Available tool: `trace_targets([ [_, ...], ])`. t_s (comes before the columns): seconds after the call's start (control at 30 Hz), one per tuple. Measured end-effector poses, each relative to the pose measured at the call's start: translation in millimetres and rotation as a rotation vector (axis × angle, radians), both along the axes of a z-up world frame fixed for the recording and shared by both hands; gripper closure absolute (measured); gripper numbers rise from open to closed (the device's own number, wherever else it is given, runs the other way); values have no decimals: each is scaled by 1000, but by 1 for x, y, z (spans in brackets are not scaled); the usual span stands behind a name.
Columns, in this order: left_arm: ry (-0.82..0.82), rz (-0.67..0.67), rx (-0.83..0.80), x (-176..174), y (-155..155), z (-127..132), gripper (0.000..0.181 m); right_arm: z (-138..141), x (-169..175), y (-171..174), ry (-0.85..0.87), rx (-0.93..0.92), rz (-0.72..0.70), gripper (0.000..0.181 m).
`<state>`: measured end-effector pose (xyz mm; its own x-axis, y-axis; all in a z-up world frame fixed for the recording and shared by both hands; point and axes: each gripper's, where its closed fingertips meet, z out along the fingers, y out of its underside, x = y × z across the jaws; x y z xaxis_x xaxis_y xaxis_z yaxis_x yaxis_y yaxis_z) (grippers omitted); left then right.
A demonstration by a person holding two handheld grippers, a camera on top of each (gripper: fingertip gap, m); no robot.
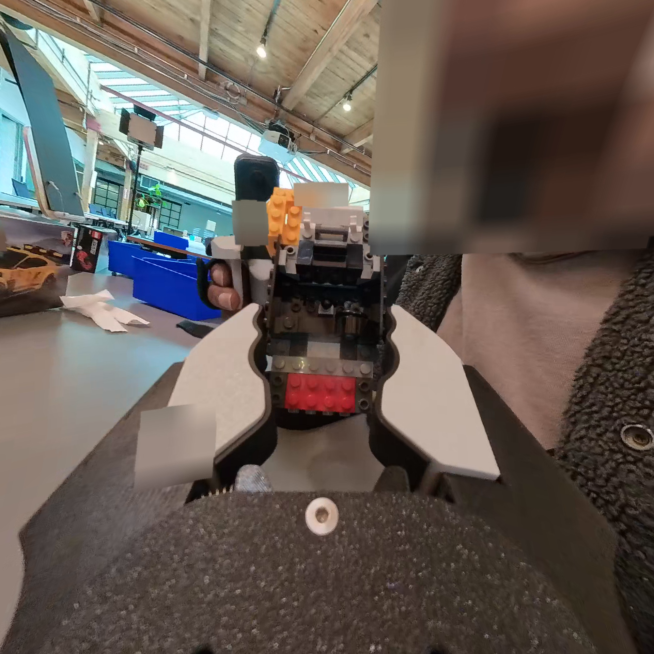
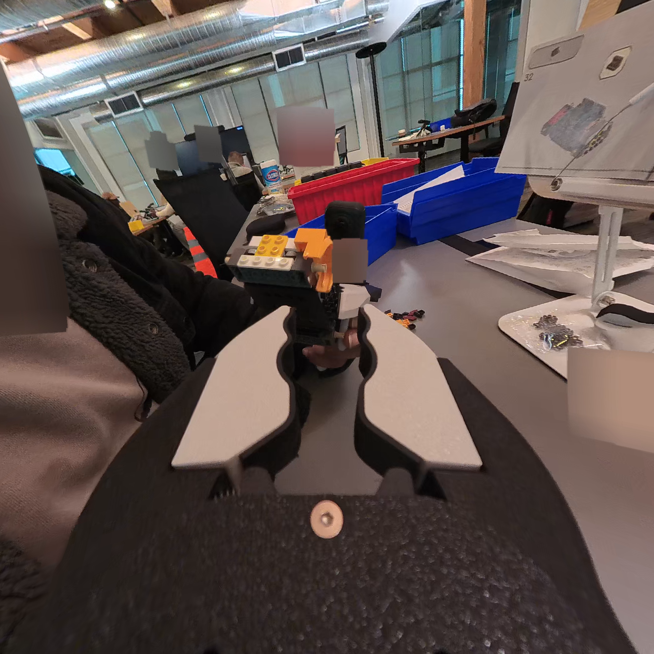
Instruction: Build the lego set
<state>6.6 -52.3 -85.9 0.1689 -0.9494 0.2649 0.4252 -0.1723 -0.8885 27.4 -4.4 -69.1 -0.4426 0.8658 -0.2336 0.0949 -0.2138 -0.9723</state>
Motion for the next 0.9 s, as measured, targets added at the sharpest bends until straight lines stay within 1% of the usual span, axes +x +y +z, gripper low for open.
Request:
trace_targets([
  [0.03, 15, 4, -1, 1, 1, -2, 118, -2, 0, 0, 0, 18, 1, 148],
  [0.1, 90, 64, -5, 3, 8, -10, 118, -8, 1, 0, -24, 93, -7, 148],
  [0.17, 286, 214, 28, 5, 22, -28, 118, -21, 4, 7, -113, 188, -32, 148],
  [0.2, 403, 303, 65, 4, 30, -37, 118, -27, 7, 12, -168, 195, -42, 147],
  [0.23, 493, 386, 106, 2, 35, -42, 118, -33, 9, 16, -226, 154, -43, 147],
  [0.3, 642, 515, 186, -2, 43, -48, 118, -39, 9, 28, -308, -1, -61, 143],
  [0.37, 776, 602, 276, -4, 47, -53, 118, -39, 8, 32, -318, -85, -60, 141],
  [0.43, 890, 680, 364, -7, 50, -55, 118, -34, 7, 32, -309, -139, -52, 138],
  [0.47, 952, 722, 408, -8, 52, -56, 118, -31, 5, 34, -303, -156, -68, 138],
  [0.53, 1064, 798, 504, -10, 54, -56, 118, -34, -2, 35, -323, -128, -115, 135],
  [0.63, 1242, 899, 628, -14, 58, -58, 118, -41, -13, 22, -354, -71, -115, 134],
  [0.7, 1302, 939, 704, -12, 58, -56, 118, -47, -19, 17, -367, 7, -134, 138],
  [0.73, 1326, 959, 730, -12, 58, -54, 118, -47, -21, 16, -351, 36, -144, 147],
  [0.8, 1362, 998, 768, -14, 58, -51, 118, -44, -21, 14, -325, 78, -145, 147],
  [0.9, 1369, 1028, 818, -12, 55, -46, 118, -39, -19, 10, -277, 140, -124, 149],
])
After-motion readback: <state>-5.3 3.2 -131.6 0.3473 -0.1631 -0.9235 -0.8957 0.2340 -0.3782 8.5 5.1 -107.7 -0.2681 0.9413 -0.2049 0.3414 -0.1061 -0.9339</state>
